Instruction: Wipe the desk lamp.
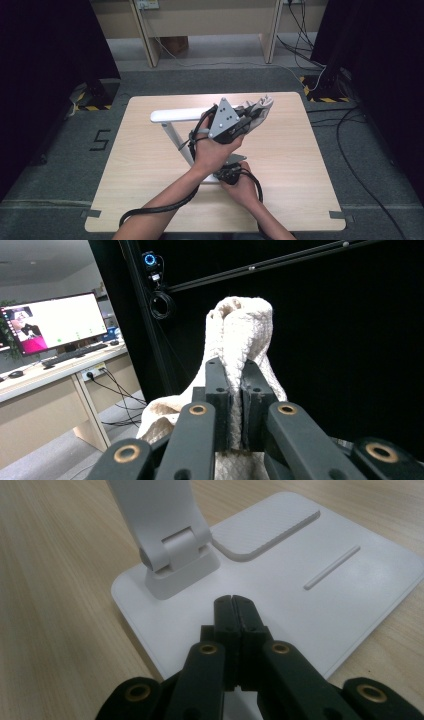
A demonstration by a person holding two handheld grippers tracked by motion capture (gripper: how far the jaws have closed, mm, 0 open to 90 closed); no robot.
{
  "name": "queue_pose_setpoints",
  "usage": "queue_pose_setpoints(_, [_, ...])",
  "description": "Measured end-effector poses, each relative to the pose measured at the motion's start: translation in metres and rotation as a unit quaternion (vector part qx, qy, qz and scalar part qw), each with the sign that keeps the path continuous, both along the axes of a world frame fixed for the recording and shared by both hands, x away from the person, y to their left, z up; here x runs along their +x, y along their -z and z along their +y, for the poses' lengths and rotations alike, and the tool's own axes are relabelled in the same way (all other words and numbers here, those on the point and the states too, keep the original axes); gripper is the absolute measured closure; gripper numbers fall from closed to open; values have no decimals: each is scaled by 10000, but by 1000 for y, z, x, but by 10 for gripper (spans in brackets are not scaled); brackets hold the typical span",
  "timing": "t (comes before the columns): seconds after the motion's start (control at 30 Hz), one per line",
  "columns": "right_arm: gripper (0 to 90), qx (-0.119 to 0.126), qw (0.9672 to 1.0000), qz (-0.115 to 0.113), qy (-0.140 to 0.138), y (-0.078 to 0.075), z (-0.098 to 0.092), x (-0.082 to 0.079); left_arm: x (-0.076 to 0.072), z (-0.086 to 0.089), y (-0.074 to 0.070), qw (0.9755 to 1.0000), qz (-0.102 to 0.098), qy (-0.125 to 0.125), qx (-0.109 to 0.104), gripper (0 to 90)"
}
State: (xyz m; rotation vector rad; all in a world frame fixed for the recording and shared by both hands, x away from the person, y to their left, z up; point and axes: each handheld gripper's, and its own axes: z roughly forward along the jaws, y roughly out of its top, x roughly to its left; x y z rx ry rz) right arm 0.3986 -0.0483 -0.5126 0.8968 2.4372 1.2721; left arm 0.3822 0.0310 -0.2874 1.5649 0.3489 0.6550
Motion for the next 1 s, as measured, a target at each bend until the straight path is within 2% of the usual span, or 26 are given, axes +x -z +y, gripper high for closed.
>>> queue_pose_setpoints(1.0, [900,39,10000,-5,4,1,-1,0,1,-18,4,9998,79,151,70,848])
